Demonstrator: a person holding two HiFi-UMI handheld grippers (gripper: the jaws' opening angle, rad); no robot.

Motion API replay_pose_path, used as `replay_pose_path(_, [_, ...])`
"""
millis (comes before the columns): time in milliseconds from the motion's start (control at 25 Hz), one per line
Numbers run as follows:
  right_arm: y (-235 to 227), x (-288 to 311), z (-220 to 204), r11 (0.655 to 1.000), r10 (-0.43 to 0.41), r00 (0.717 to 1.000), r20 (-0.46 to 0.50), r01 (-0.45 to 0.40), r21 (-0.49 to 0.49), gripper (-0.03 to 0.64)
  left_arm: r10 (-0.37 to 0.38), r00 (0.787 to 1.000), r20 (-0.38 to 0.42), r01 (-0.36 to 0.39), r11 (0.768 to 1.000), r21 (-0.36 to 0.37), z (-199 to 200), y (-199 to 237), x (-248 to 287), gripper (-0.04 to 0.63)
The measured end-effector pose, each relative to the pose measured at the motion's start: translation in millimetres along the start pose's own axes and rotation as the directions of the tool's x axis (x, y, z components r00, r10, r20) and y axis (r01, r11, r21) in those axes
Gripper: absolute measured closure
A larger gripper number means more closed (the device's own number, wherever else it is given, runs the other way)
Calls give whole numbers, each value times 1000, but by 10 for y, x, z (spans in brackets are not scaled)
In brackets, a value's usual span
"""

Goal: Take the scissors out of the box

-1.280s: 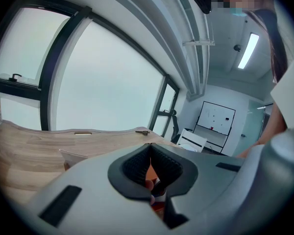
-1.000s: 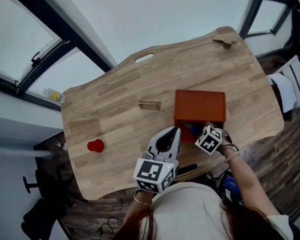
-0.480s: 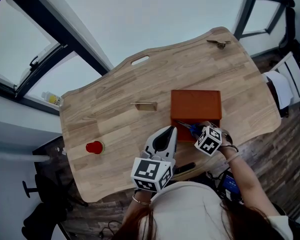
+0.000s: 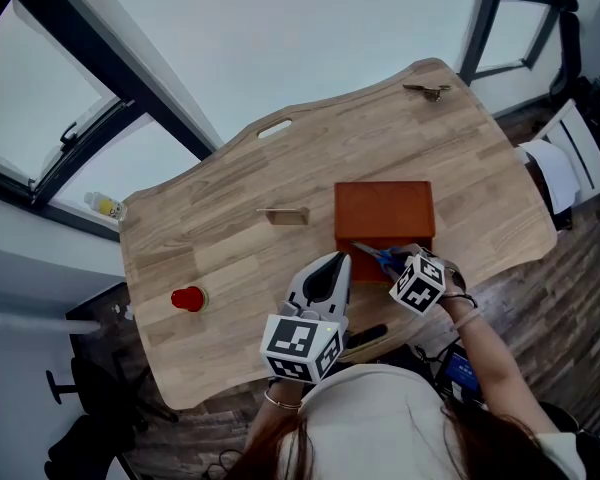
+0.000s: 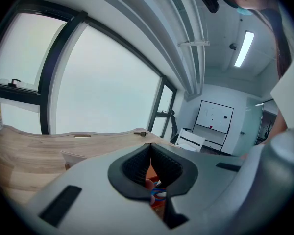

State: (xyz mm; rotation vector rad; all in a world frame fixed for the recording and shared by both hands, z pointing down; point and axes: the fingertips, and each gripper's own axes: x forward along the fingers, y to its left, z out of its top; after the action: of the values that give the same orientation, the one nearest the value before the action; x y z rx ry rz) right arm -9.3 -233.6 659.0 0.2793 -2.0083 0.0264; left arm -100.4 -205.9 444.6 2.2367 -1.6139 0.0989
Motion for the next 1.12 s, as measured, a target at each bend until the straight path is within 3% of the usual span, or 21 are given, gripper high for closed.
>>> replay_pose_path(640, [41, -371, -54, 996, -58, 994, 87, 51, 75, 507, 96, 995, 33, -97, 995, 25, 75, 42, -85, 575])
replay_pose_path(1120, [14, -835, -52, 981, -127, 970, 209, 92, 168, 506, 100, 994, 50, -104, 992, 71, 92, -257, -155, 575])
